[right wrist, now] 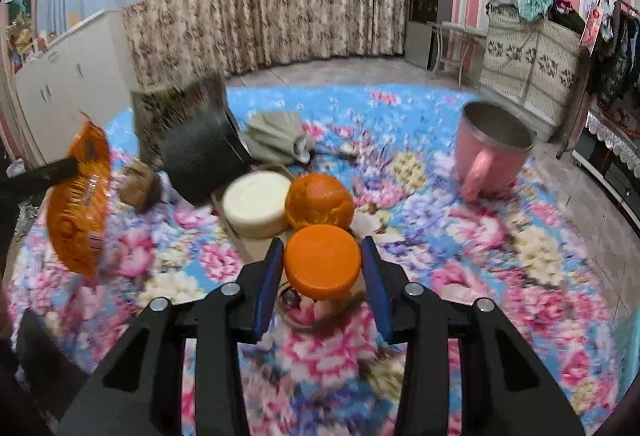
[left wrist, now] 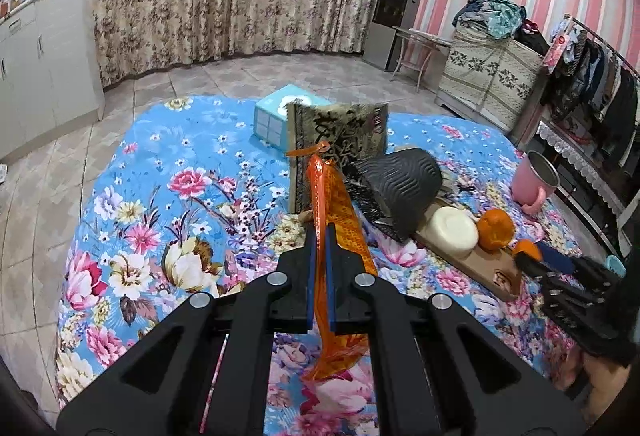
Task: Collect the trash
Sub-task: 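Carry the snack bag and orange peel over the wastebasket with both grippers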
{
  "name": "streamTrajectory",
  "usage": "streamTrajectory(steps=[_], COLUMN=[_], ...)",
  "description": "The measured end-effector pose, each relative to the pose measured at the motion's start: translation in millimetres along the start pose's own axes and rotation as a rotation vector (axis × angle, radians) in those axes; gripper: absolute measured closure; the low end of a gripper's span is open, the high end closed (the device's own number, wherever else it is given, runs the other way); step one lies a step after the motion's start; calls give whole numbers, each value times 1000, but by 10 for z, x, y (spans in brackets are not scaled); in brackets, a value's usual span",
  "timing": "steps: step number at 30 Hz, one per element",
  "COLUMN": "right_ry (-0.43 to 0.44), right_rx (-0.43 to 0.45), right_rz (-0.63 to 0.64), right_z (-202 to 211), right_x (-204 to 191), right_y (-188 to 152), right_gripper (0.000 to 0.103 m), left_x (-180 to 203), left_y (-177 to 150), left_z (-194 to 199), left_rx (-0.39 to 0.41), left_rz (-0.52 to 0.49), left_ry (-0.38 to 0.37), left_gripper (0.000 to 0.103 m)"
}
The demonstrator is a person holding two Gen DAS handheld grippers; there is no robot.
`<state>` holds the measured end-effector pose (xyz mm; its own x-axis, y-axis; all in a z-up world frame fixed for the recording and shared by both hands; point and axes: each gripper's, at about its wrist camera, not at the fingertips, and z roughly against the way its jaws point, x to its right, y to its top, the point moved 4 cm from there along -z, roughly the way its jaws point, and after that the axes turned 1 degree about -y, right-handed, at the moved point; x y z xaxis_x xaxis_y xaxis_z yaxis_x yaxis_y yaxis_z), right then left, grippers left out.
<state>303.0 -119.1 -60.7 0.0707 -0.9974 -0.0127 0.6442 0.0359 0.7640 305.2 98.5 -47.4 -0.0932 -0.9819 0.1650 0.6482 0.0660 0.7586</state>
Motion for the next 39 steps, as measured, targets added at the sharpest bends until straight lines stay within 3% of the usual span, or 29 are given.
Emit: streamTrajectory(steps=[3, 9, 12, 21, 30, 39], right_ry=[5, -67, -136, -353, -518, -577], right_rx=[33, 99, 130, 164, 171, 160], right_rz=[-14, -79, -116, -282, -407, -506], right_z=[264, 904, 1218, 2004, 2595, 2792], right_x=[142, 865, 1298, 2652, 3633, 4202], right_y=[-1, -63, -152, -654, -1208, -1653], right_gripper=[63, 63, 63, 63, 63, 63], left_x=[148, 698, 1150, 2848, 4294, 5277], left_y=[63, 200, 236, 178, -315, -898], left_z=[206, 563, 677, 785, 555, 360], left_rx=[51, 124, 154, 213, 116, 71], left_rz=[-48, -126, -200, -322, -367, -484], left_ry=[-2, -62, -92, -336, -559, -647], left_gripper=[100, 100, 100, 100, 100, 100])
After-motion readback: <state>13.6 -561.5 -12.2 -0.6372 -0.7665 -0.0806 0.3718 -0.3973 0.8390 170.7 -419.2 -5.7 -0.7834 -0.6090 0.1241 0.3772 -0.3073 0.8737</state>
